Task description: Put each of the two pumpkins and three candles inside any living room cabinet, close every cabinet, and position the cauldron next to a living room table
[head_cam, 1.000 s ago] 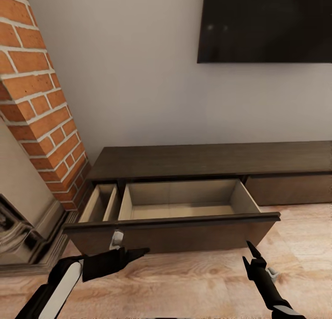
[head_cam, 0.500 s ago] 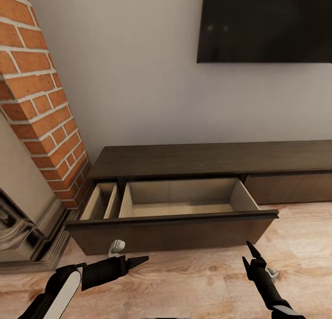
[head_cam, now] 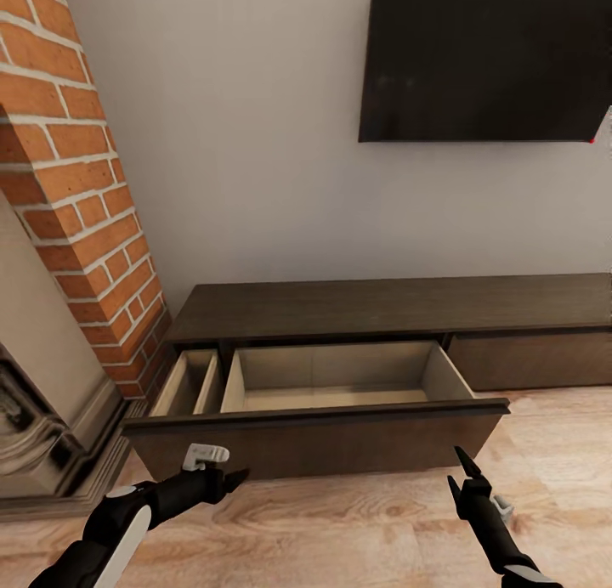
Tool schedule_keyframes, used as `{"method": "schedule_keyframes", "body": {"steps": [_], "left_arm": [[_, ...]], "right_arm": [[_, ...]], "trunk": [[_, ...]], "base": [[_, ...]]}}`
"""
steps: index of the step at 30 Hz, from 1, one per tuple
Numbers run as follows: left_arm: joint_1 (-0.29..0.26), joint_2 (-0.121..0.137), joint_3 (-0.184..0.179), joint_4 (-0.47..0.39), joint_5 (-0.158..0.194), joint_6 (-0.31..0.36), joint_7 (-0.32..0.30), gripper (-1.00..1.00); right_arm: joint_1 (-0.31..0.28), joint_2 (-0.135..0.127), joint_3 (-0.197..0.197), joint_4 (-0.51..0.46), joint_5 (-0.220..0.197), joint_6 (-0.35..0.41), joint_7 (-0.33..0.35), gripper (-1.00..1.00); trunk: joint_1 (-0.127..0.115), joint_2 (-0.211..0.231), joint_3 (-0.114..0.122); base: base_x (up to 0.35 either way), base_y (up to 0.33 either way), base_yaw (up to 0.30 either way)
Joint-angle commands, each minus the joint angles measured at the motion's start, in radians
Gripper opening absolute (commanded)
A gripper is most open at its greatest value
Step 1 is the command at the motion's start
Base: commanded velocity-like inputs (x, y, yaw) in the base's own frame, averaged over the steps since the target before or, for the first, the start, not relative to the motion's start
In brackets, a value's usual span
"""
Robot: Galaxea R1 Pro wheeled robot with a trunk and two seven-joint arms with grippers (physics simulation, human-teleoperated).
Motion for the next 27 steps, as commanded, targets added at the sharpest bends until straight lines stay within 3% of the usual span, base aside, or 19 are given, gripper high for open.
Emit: {"method": "schedule_keyframes", "body": {"steps": [1, 10, 16, 27], "left_arm": [[-0.001, 0.001, 0.0, -0.001, 0.005, 0.029, 0.001, 1.0], [-0.001, 0.002, 0.0, 0.001, 0.014, 0.056, -0.001, 1.0], [-0.001, 0.002, 0.001, -0.006, 0.013, 0.15, -0.003, 1.0], [-0.001, 0.0, -0.001, -0.007, 0.013, 0.165, -0.003, 1.0]], "right_arm": [[-0.001, 0.0, 0.008, 0.006, -0.011, 0.01, 0.005, 1.0], [-0.001, 0.001, 0.009, 0.007, -0.011, 0.01, 0.004, 1.0], [0.001, 0.001, 0.009, 0.007, -0.012, 0.011, 0.005, 1.0], [0.007, 0.0, 0.009, 0.009, -0.011, 0.012, 0.001, 1.0]], "trunk": [[-0.001, 0.0, 0.003], [-0.005, 0.002, 0.038], [-0.007, 0.003, 0.061], [-0.012, 0.006, 0.104]], "base": [[0.0, 0.0, 0.0], [-0.058, 0.0, 0.0], [-0.174, 0.0, 0.0], [-0.092, 0.0, 0.0]]}}
